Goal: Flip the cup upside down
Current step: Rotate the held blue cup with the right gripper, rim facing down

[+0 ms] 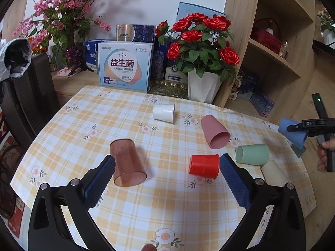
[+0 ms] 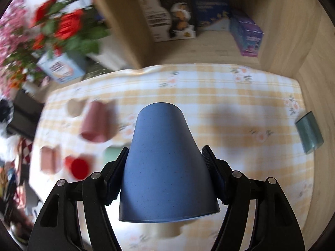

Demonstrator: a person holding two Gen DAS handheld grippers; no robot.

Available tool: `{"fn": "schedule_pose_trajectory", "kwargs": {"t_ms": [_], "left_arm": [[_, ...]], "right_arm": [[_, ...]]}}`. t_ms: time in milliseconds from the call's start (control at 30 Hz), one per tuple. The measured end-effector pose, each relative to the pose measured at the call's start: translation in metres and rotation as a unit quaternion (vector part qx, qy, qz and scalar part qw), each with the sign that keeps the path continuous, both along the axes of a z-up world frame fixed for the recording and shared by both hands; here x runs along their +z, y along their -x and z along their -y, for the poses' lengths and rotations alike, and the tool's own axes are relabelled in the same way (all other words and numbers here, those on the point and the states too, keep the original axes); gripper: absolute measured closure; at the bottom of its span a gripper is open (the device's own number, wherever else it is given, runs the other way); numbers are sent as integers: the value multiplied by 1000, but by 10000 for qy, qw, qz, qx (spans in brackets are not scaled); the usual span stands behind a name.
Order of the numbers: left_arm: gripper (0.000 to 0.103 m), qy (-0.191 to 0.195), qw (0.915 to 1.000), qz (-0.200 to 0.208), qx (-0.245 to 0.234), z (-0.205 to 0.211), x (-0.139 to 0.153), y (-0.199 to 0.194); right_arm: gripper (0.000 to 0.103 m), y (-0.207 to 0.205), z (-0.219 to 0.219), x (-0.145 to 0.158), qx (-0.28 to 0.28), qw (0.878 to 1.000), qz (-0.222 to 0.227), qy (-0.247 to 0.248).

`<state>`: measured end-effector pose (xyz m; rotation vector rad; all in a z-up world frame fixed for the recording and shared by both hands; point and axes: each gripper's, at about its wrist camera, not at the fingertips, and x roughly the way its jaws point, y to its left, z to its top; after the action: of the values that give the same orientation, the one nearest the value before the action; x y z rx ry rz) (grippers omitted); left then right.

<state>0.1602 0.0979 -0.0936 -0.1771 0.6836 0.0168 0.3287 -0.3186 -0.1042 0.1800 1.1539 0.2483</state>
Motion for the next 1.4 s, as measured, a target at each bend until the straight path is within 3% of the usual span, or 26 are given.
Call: {"fn": "schedule_pose_trajectory", "kwargs": {"t_ms": [133,300,533,867,1400], "left_arm": [[6,33,9999,-104,37,-5,-6,8],[6,-6,9998,-195,29,-8,-10,18],[6,7,9997,-210,130,-18,-9,33],[6,137,9990,-366,236,-27,-19,36],[6,143,9982,-564,124,-18,-29,32]], "right_arm": [[36,36,-44,-3,459,9986,-85,-237],[36,67,-107,-40,950,9935,-503,-376],[36,78,-170,-97,1076,9904,-815,-310],[37,96,-183,-105,812,9945,-625,-196],[38,130,-209,-137,411,9910,-1187,-473]]}}
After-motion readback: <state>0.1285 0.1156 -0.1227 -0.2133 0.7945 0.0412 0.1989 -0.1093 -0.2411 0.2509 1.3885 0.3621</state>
